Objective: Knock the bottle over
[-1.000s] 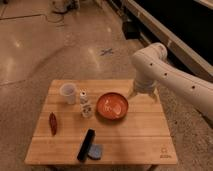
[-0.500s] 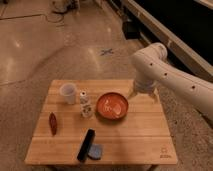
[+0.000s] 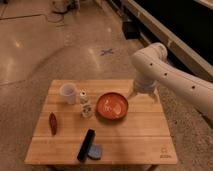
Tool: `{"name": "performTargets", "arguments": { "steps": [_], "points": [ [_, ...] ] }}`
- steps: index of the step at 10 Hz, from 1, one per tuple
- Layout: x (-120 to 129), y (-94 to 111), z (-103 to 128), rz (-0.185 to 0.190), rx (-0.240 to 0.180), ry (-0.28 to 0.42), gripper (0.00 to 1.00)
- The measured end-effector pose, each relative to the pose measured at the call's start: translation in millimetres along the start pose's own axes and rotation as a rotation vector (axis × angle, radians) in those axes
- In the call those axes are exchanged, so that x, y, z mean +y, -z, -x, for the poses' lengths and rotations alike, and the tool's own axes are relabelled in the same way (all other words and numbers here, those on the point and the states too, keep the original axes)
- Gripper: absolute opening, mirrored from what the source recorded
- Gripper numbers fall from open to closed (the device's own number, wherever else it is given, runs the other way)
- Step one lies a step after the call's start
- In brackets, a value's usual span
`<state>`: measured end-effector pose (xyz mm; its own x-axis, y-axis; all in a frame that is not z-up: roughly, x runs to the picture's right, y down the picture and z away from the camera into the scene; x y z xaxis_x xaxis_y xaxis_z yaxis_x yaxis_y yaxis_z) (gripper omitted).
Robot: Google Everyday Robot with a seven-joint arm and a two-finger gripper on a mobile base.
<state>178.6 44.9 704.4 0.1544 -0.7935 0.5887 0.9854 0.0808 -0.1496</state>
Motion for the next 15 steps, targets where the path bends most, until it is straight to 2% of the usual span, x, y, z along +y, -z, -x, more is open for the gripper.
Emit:
{"name": "performTargets", "arguments": {
  "steps": [8,12,15],
  "points": [
    [-2.3,-2.5,-1.7,0.002,0.002,0.009,0.8],
    [-50.9,-19.8,-9.6,-0.012,0.01,0.101,0.8],
    [-94.6,-24.3,-13.0,-0.035,0.014,0.159,0.8]
  ]
}}
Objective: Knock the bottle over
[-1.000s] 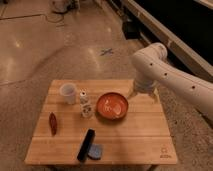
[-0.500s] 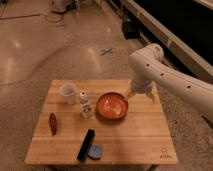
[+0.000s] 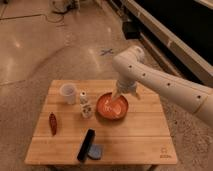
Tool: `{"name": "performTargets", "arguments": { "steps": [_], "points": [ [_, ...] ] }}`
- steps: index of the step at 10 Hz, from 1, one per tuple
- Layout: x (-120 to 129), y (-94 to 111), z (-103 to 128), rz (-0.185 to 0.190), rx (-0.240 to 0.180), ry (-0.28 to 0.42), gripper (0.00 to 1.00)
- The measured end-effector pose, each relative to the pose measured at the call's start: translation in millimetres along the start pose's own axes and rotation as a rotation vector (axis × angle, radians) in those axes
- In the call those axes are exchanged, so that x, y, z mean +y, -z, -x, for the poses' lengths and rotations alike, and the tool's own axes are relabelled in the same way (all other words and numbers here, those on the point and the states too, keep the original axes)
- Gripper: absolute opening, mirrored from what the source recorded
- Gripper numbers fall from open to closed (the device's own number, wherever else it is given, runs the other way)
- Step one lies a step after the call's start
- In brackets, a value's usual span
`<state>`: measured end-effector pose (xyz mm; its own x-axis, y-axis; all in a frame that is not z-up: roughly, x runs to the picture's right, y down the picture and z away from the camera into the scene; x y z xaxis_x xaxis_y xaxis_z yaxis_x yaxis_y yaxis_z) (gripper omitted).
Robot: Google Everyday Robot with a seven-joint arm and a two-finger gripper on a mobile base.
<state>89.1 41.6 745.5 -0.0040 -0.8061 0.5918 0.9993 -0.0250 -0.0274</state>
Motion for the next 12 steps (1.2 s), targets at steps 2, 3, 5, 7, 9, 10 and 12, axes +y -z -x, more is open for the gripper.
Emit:
{"name": "performTargets", "arguments": {
  "steps": [2,3,5,7,9,10,12],
  "points": [
    [-25.8,-1.3,-11.8,-0.012,0.013,0.034,0.8],
    [-40.4,-1.5,-19.3,-0.019,0.022,0.053,0.8],
    [-61.3,-3.1,-28.8,-0.03,0.036,0.081,0.8],
    [-85.6,-4.9,-36.3,-0.044,0.048,0.11,0.8],
    [-105.6,-4.3,-39.3,-0.056,0.057,0.139,0.8],
    [-117.4,-3.0,-40.3,-0.062,0.062,0.158,0.8],
    [-136.3,0.4,-39.8,-0.074,0.066,0.187,0.8]
  ]
}}
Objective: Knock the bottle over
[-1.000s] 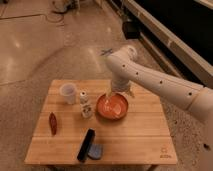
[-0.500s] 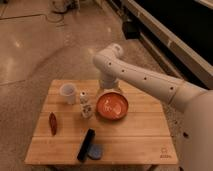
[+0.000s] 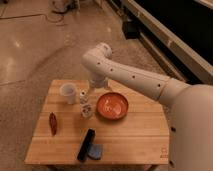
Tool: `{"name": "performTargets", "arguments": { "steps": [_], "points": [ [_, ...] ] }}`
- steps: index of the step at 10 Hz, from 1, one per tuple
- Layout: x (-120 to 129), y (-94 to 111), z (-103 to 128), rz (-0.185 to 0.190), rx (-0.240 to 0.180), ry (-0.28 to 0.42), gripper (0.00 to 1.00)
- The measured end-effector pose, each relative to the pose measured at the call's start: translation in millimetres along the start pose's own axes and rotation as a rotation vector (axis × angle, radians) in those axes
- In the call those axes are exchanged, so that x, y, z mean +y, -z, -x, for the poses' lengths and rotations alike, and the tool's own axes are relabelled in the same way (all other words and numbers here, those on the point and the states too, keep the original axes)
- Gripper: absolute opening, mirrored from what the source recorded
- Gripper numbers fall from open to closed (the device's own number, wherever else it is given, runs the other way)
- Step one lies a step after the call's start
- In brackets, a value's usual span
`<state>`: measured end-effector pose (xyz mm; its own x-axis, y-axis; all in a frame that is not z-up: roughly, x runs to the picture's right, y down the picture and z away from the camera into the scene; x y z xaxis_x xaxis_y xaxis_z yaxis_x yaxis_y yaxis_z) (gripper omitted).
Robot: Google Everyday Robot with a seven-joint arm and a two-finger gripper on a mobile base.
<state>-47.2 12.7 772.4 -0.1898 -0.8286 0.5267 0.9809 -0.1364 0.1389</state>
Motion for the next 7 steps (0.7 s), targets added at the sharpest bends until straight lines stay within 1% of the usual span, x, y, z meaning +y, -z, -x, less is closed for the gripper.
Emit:
{"name": "performTargets", "arguments": {
  "steps": [4,7],
  "points": [
    [-43.8,12.3,9.8,-0.052,-0.01,0.075,0.8],
    [-57.9,14.6,21.9,-0.081,-0.034,0.108,0.8]
  ]
}}
